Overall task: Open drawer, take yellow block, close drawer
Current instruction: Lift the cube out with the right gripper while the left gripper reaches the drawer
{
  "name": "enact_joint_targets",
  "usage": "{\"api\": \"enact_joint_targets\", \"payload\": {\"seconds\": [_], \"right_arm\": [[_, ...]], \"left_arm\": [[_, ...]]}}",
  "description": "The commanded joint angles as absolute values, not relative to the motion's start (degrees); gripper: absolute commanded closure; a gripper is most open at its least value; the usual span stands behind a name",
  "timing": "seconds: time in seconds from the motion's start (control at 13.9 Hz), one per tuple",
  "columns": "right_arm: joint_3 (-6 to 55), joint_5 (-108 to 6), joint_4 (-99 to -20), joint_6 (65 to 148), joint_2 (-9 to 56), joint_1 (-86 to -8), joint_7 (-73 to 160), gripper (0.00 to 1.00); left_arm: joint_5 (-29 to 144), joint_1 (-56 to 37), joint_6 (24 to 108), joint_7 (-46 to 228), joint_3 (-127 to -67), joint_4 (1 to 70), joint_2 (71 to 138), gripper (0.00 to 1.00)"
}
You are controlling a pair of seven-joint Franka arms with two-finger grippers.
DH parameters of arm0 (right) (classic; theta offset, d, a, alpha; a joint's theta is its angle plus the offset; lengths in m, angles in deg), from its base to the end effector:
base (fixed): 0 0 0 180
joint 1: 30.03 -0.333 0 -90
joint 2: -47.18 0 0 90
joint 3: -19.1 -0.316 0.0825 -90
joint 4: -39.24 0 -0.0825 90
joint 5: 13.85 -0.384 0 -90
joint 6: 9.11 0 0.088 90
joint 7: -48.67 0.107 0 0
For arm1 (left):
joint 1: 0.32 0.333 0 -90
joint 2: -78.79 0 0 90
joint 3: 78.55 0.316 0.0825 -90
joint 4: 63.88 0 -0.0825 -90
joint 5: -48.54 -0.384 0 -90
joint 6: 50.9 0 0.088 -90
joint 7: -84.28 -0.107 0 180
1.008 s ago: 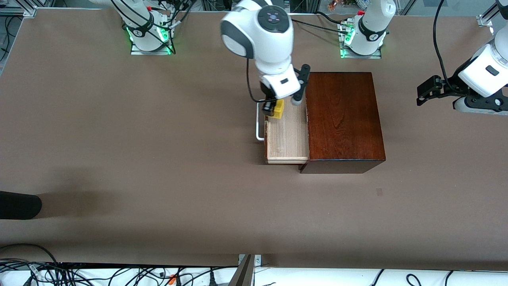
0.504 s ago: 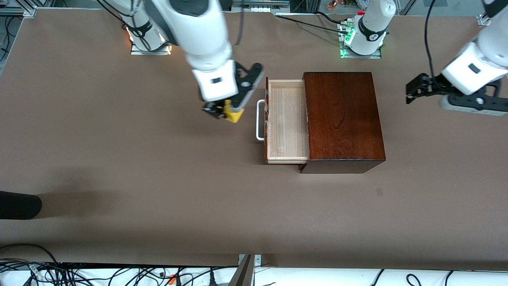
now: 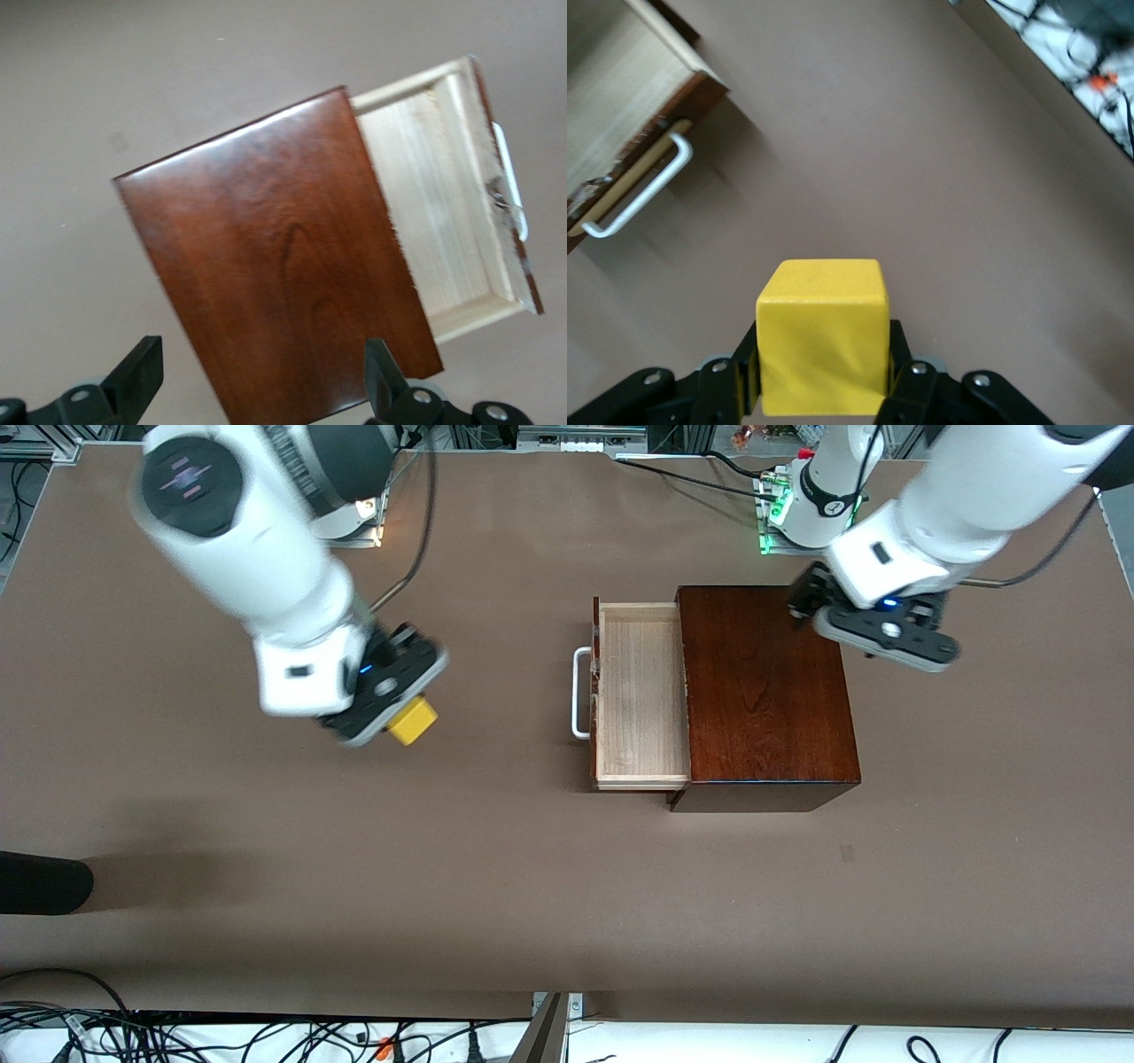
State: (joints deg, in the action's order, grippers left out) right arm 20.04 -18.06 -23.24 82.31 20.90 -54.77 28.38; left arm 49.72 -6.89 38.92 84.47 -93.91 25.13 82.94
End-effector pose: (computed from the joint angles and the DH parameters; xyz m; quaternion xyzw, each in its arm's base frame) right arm 0.6260 0.2876 0.5681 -0.9258 -0.3758 -0.0222 0.0338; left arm 0.5337 -0.2115 0.5930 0.9815 -0.1882 -0.0311 0.0142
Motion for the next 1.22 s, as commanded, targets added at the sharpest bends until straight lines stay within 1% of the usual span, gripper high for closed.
{"api": "enact_joint_targets", "payload": {"seconds": [0.0,0.22,0.29,0.5,0.58,0.72,0.94,1.01,1.15], "right_arm": [[19.7,-21.2,-35.1,84.1,27.2,-50.1,29.0,0.95],[19.6,-21.1,-44.2,87.1,30.3,-45.7,31.5,0.95],[19.5,-21.1,-48.3,89.0,31.2,-44.2,33.6,0.95],[19.5,-20.8,-59.4,97.4,32.5,-40.9,36.4,0.95],[19.5,-20.6,-62.0,100.2,32.4,-40.2,36.7,0.95],[19.5,-20.4,-64.9,104.7,31.1,-39.5,37.3,0.95],[19.5,-20.3,-65.7,108.4,27.0,-38.2,38.8,0.95],[19.5,-20.3,-66.5,110.4,25.7,-38.2,38.8,0.94],[19.5,-19.0,-68.4,113.8,24.1,-37.9,40.1,0.94]], "left_arm": [[50.6,-6.6,38.7,83.2,-96.7,24.2,84.1,0.0],[50.6,-6.6,39.1,79.7,-99.3,22.4,86.5,0.0],[50.6,-6.6,39.1,77.2,-99.8,21.9,87.1,0.0],[50.6,-7.1,40.2,67.3,-101.0,21.9,87.4,0.0],[50.6,-8.0,42.0,64.1,-101.1,21.9,88.0,0.0],[50.5,-11.5,45.2,59.8,-101.1,21.7,89.8,0.0],[50.1,-17.4,50.0,53.6,-101.1,21.5,93.4,0.0],[49.2,-19.5,51.7,51.8,-101.1,20.3,95.2,0.0],[45.8,-24.9,52.3,51.0,-101.1,16.3,100.3,0.0]]}}
